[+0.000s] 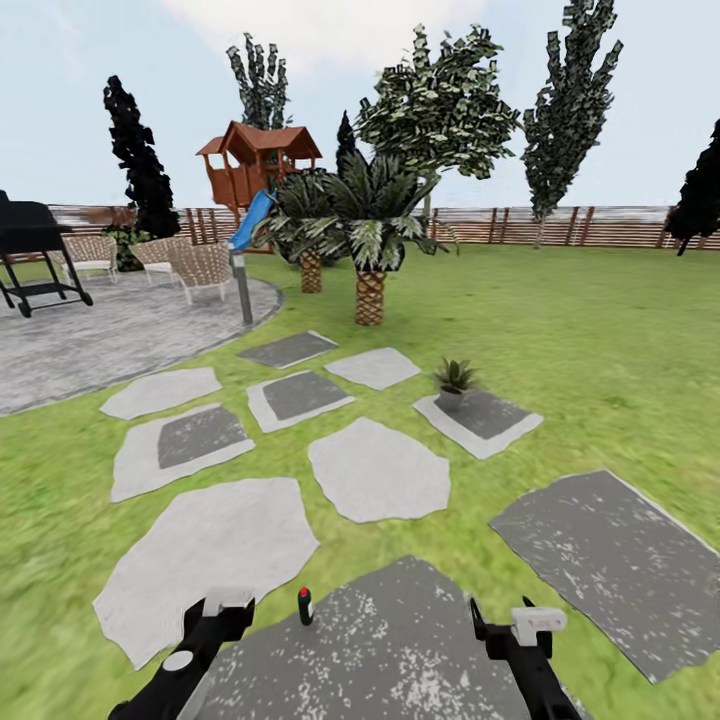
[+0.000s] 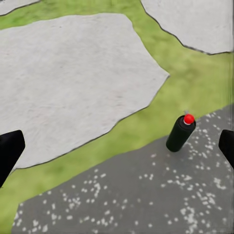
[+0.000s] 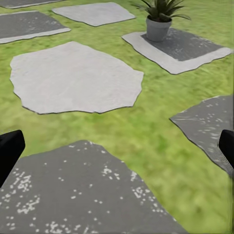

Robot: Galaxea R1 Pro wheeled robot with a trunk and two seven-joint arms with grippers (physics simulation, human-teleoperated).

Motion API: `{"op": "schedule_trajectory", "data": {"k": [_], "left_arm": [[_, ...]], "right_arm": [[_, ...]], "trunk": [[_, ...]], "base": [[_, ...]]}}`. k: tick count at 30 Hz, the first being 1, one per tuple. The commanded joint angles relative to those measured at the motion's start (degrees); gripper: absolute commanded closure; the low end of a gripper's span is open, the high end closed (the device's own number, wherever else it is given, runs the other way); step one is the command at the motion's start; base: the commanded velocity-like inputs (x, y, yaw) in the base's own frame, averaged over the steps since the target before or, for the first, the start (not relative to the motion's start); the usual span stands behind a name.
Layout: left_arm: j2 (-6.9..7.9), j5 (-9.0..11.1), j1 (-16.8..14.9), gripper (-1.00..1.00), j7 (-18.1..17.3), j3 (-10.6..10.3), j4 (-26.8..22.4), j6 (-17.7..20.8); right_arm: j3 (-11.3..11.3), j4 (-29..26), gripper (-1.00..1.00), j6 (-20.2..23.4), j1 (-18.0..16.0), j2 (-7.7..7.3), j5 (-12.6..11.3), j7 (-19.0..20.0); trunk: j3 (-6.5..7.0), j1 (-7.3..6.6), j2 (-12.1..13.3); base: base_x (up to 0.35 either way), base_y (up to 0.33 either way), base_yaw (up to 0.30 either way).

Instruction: Pick up the pesticide atomizer in the garden and spray insectifuge to fully cover both potted plants in the garden.

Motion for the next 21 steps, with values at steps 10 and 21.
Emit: {"op": "schedule_trajectory", "data": {"k": [10,21], "left_arm": [[-0.03,-0.42,-0.11,-1.00,0.19,0.35,0.16,-0.22],[-0.03,-0.38,-0.22,-1.00,0.19,0.45,0.17,-0.22]], "right_arm": [[0.04,0.16,-1.00,-0.18,-0.03,-0.01,0.06,-0.15],[0.03,0.17,-1.00,-0.19,-0.04,-0.01,0.07,-0.16]], "trunk": [[-0.05,0.00,-0.02],[-0.05,0.00,-0.02]], "base": [[0.107,-0.271,0.002],[0.117,-0.272,0.207]]}}
